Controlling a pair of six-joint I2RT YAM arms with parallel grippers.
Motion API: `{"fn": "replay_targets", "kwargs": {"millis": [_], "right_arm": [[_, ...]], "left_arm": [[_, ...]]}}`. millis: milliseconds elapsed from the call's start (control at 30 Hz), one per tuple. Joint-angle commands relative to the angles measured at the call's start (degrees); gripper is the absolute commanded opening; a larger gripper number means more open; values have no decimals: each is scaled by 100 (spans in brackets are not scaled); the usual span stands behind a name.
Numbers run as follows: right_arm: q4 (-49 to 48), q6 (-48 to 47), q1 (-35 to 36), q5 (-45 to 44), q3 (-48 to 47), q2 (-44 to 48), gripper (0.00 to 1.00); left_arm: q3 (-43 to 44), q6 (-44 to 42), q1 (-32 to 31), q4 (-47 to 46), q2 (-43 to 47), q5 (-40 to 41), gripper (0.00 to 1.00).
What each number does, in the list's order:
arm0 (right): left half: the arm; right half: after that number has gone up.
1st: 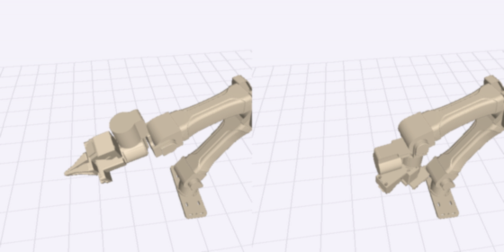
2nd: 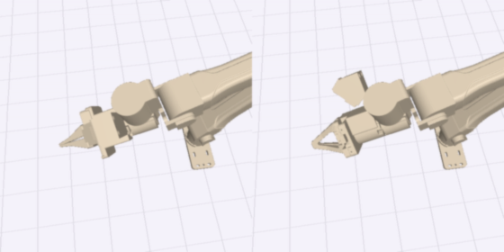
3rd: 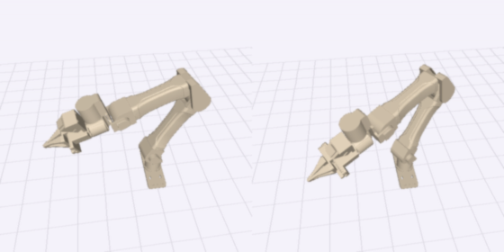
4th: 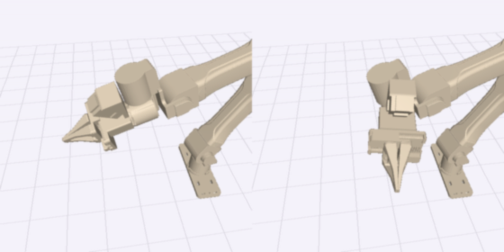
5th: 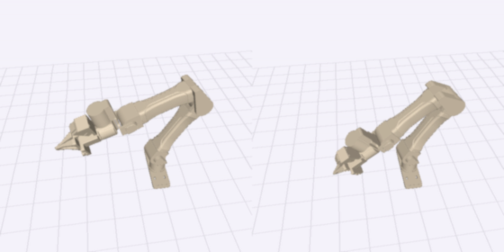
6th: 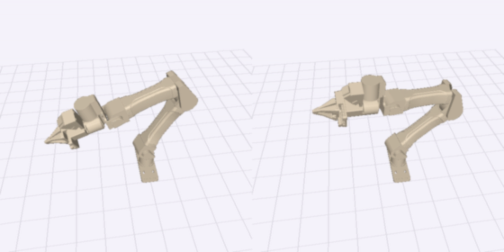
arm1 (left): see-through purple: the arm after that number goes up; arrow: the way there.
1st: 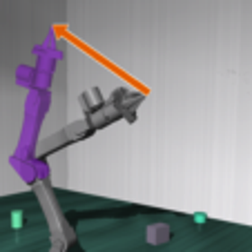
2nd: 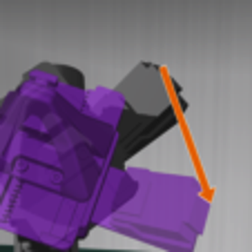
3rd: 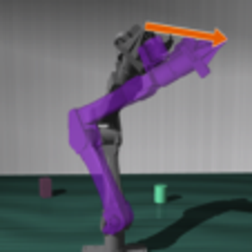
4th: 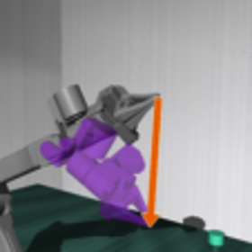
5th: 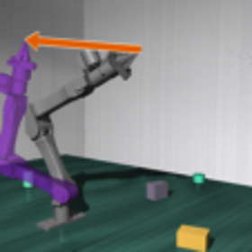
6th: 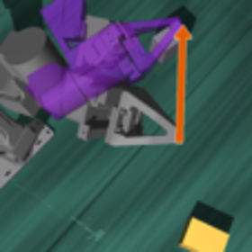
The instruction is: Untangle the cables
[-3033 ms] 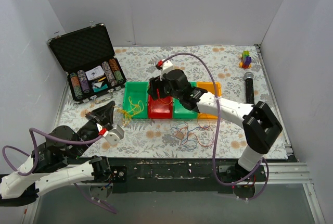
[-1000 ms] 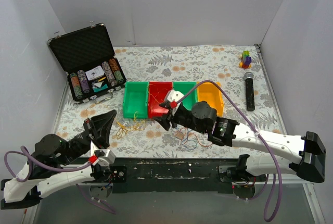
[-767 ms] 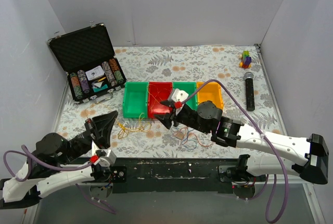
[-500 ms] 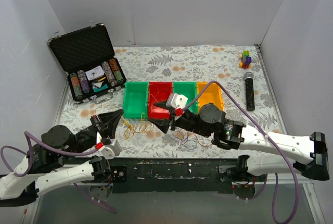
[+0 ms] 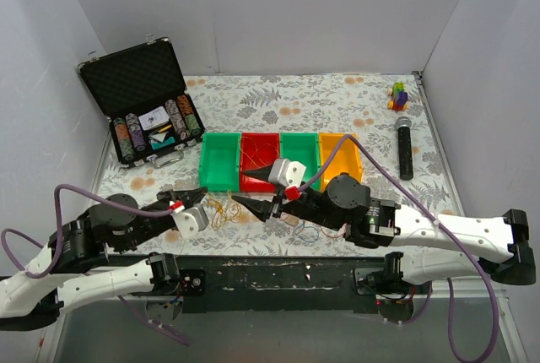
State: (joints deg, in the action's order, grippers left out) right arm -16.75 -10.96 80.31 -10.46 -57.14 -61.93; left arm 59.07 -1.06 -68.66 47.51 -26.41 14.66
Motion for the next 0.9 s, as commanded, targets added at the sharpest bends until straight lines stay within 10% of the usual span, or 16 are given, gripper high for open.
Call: {"fn": "replay_targets", "kwargs": {"millis": [0,300,533,867], "right_arm": [[-144,-99,116,-526,-166,-29,61],[40,85,494,-1334,185,6,59],[-197,778,503,-2416,1599,444,70],[-1083,1474,503,-1732,2340,464,72]], "left_arm": [[-9,1212,37,295,92,300,0],[87,2549,20,935,-144,257,0],[114,1874,-15,128,-48,530,0],[201,1715,-15,-119,-74,644,0]]}}
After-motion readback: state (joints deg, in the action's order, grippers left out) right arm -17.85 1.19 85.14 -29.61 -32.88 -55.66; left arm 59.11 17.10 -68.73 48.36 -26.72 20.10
